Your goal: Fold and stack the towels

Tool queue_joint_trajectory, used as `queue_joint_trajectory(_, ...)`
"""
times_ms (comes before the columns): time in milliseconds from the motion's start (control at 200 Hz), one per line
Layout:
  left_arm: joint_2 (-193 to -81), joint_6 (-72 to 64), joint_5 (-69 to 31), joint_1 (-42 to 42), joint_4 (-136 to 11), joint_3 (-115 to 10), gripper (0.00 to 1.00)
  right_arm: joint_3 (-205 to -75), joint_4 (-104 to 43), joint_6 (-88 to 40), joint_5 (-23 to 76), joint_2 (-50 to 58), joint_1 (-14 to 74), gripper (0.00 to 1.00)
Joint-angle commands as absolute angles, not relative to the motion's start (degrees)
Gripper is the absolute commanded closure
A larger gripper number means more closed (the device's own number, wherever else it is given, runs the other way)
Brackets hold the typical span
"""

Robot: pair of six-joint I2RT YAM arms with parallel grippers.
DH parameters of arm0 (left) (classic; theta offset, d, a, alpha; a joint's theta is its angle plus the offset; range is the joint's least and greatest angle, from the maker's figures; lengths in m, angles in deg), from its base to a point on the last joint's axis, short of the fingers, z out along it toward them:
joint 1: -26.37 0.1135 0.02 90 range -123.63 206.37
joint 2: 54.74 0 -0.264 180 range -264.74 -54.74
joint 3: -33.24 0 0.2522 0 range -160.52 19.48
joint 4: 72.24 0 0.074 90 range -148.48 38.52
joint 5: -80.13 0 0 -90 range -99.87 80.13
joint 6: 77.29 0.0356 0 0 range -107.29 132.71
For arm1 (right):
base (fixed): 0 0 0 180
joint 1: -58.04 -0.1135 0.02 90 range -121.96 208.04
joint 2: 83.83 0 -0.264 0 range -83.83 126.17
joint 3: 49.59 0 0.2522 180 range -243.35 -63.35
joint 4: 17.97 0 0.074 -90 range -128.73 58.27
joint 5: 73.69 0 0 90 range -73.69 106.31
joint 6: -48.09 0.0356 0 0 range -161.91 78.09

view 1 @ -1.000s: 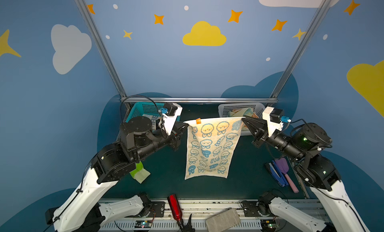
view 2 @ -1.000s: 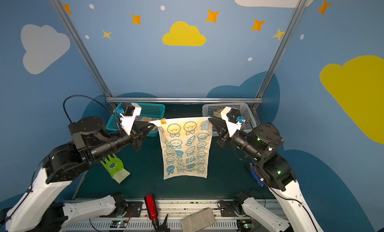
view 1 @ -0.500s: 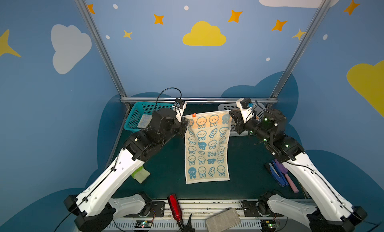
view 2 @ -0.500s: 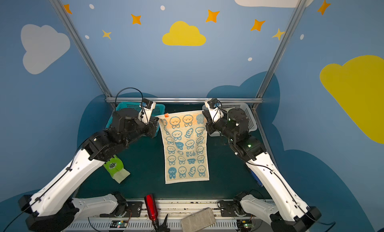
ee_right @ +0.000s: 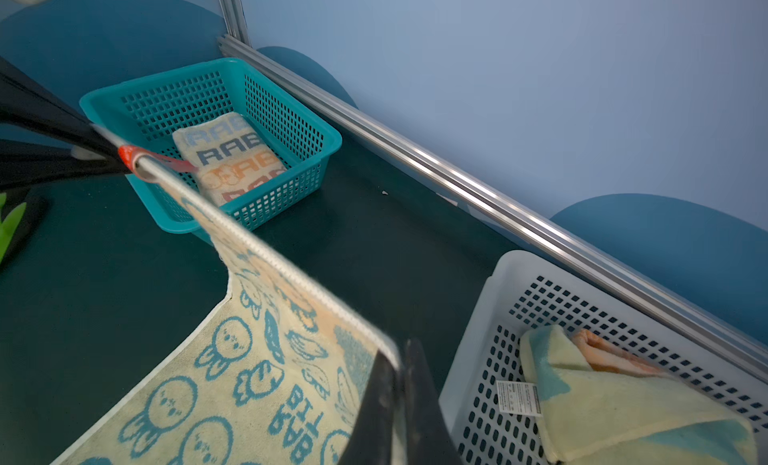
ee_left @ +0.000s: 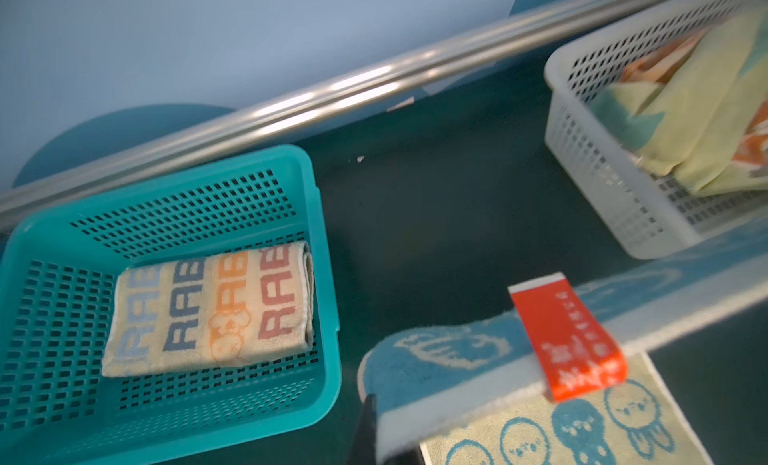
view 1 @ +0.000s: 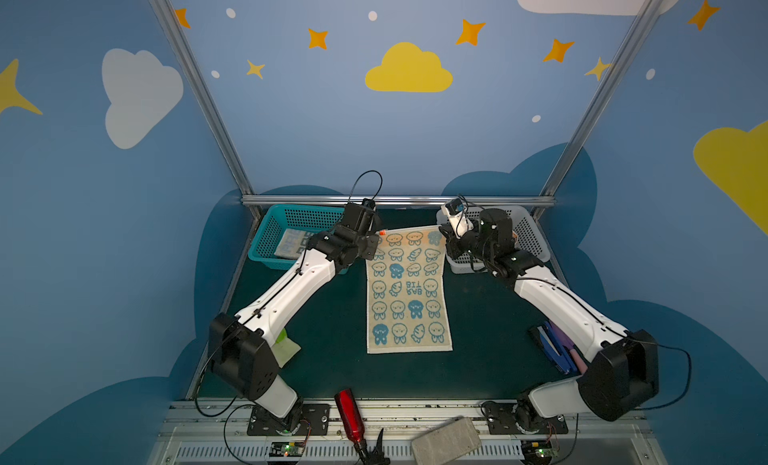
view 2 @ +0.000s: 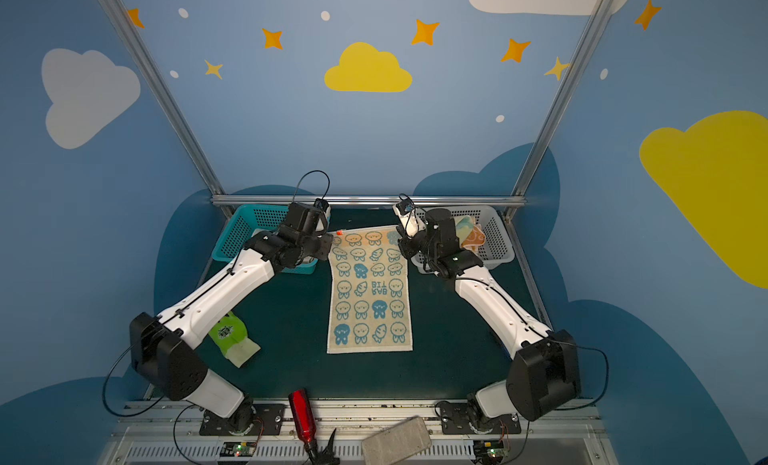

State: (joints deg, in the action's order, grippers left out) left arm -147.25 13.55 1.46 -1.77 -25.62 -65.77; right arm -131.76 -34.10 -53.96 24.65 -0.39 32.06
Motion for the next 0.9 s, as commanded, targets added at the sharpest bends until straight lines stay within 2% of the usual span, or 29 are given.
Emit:
queue_joint_trajectory(0, -150.4, 12.9, 5.6, -0.9, -24.5, -67.1, 0.96, -130.8, -28.1, -54.6, 24.8, 1.1, 33.7, 1.00)
queue_joint_trajectory(360, -158.9, 13.2, 6.2, -1.1, -21.9, -70.5, 0.96, -126.9, -26.4, -55.5, 26.7, 5.8, 35.7, 1.00)
queue_joint_trajectory(641, -155.2, 13.6, 6.2, -3.8, -21.8, -65.7, 0.96, -123.2, -37.7, -55.5, 28.8, 1.2, 35.8, 1.00)
queue_joint_trajectory(896, -150.8, 10.9, 7.4, -7.3, -20.2, -59.6, 0.96, -119.4, -45.5, -45.7, 28.7, -2.3, 35.7, 1.00)
